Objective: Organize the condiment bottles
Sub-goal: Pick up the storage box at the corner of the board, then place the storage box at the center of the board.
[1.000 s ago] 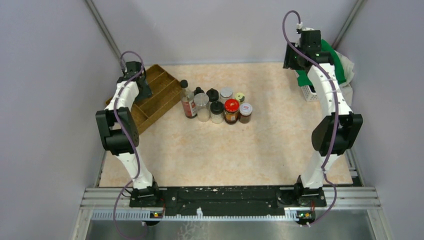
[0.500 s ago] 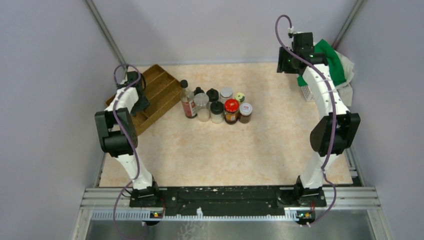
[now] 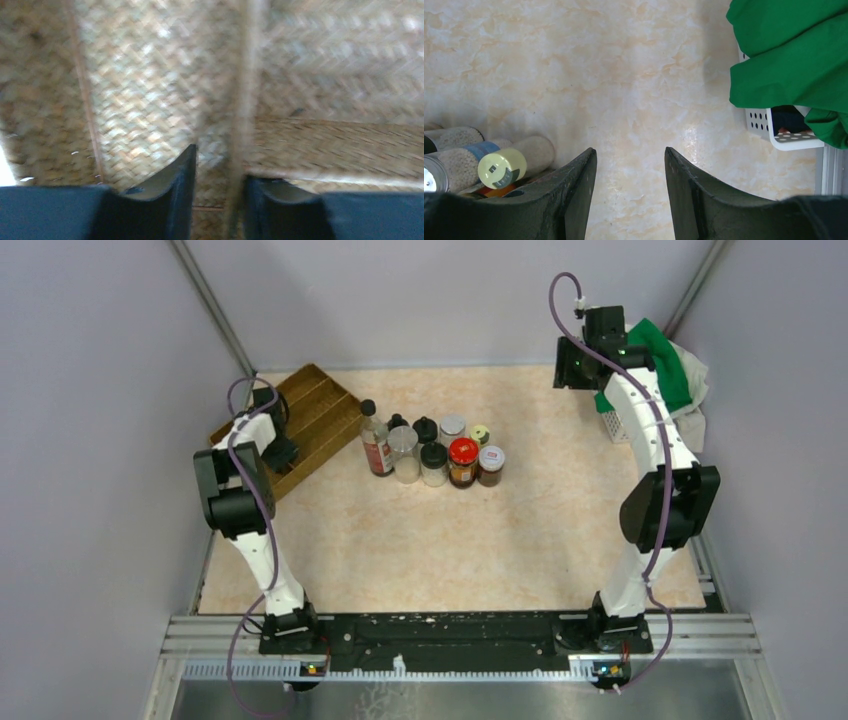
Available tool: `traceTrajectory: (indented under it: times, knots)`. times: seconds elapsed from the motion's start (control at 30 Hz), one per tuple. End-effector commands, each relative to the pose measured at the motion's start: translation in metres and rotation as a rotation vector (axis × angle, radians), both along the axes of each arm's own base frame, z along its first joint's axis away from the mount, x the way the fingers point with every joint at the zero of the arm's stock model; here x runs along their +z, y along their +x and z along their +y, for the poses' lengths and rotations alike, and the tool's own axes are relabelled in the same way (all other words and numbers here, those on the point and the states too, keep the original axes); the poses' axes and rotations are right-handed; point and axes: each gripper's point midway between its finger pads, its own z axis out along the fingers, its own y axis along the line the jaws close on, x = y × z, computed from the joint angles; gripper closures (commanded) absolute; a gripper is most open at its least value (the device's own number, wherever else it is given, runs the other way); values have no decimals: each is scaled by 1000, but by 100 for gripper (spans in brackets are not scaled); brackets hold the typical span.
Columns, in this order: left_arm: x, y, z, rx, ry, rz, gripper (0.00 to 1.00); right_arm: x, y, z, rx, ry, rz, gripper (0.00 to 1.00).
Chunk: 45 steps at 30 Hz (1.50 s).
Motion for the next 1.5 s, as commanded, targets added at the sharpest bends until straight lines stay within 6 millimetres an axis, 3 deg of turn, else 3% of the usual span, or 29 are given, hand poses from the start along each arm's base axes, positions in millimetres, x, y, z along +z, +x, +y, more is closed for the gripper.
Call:
traceTrajectory:
  times: [0.0,0.1,0.2,0.33,0.47,0.67,0.77,0.9,1.03,1.17,1.3,1.47]
  knots:
    - [5,34,10,27,-9,-92,72,-2,2,8,21,-2,-5,47]
    - [-1,35,6,14,-31,-76,100,-4,1,9,25,0,0,47]
    - [3,36,1,-25,-54,-81,100,-7,-1,11,30,3,5,47]
    - [37,45,0,-107,-28,-147,100,-11,-6,17,44,15,12,47]
    - [92,58,-4,-222,8,-273,100,-15,-14,23,57,38,12,48]
    - [195,74,-5,-319,84,-437,100,-13,-24,28,60,53,-3,48]
    - [244,79,-5,-353,128,-514,100,-13,-30,34,83,76,-3,48]
    - [305,76,-18,-420,130,-607,100,-13,-34,35,90,81,-7,48]
    - [352,61,-44,-504,90,-674,100,-8,-36,35,90,86,-15,48]
    - [380,31,-87,-612,17,-731,100,3,-40,35,91,93,-37,48]
    - [387,-8,-134,-709,-21,-752,100,9,-47,33,86,94,-50,47]
    - [364,-66,-183,-774,-62,-730,100,22,-59,27,78,72,-66,47]
